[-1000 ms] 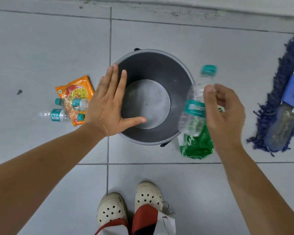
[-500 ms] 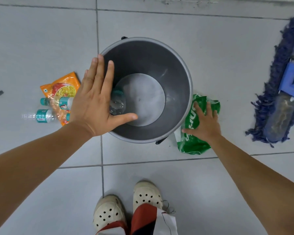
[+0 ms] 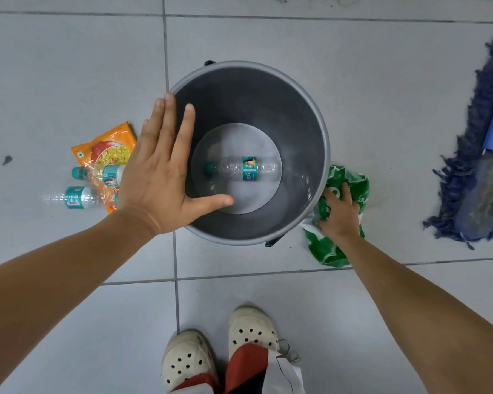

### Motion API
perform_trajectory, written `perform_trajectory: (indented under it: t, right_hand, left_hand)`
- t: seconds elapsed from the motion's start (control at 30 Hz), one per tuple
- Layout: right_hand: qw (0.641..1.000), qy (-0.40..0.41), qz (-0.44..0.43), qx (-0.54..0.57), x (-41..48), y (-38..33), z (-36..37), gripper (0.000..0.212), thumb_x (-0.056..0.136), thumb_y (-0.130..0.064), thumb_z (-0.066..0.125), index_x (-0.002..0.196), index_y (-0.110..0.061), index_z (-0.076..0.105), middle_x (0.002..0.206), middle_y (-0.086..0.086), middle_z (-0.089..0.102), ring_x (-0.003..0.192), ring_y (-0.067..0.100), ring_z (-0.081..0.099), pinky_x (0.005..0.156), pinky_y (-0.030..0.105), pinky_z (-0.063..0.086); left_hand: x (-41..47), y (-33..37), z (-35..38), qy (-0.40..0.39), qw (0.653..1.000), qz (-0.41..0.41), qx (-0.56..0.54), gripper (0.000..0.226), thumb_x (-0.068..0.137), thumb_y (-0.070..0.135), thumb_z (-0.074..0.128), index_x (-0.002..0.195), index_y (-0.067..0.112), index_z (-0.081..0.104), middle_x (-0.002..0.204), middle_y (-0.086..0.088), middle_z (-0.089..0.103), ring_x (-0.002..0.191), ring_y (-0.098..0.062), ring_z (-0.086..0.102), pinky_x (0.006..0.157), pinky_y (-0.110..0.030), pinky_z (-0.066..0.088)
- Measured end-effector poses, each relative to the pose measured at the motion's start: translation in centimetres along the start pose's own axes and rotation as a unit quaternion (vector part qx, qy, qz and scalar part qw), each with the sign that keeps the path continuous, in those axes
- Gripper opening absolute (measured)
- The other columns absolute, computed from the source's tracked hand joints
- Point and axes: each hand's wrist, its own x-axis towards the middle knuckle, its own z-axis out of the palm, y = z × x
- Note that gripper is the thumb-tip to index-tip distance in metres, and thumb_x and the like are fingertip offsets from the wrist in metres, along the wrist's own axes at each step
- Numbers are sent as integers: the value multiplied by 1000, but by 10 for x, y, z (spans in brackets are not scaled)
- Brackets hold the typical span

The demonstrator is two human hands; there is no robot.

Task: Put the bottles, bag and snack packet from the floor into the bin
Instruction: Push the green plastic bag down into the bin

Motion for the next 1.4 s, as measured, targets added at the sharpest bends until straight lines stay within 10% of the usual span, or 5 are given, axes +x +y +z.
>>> perform_trajectory:
  t: [0.5, 0.87, 1.03, 1.2, 1.4]
  right_hand:
    - [939, 295, -96, 149, -108, -67, -200, 62, 69, -28, 77, 127, -18, 57, 144, 15, 45, 131, 24, 41, 104, 48, 42]
    - [952, 98, -283, -69, -99, -216, -129, 69, 83, -20, 68, 144, -24, 37, 160, 11, 13, 134, 33, 31, 84, 39, 50]
    - [946, 3, -290, -142, -84, -219, -101, 74, 86, -39, 64, 149, -28, 26, 162, 10, 3, 146, 36, 8, 108, 53, 37]
    - [919, 207, -322, -92, -82, -186, -113, 73, 82, -54, 50, 146, -21, 39, 158, 18, 21, 145, 38, 18, 113, 59, 21]
    - [940, 183, -241, -157, -69, -161, -104, 87, 87, -76, 30, 154, -25, 10, 162, 15, 1, 147, 38, -1, 115, 62, 9]
  left_hand:
    - [-2, -1, -3, -10, 999, -13, -44, 123, 68, 96, 19, 156, 12, 0, 165, -14, 1, 153, -27, -4, 124, -34, -3]
    - [-3, -3, -1, 37, 994, 19, -105, 135, 66, 97, 24, 152, -5, 7, 162, -25, 8, 152, -36, 5, 125, -43, 7]
    - [-3, -2, 0, 23, 996, 14, -82, 137, 65, 97, 22, 152, -7, 3, 162, -26, 4, 152, -35, 1, 125, -43, 5]
    - [-4, -1, 0, 10, 998, 15, -58, 135, 66, 97, 17, 152, -7, 2, 162, -26, 3, 152, -36, 0, 125, -46, 6]
    - [-3, 1, 0, 21, 996, 13, -80, 126, 72, 93, 17, 153, -4, 3, 163, -25, 3, 152, -36, 2, 124, -48, 7]
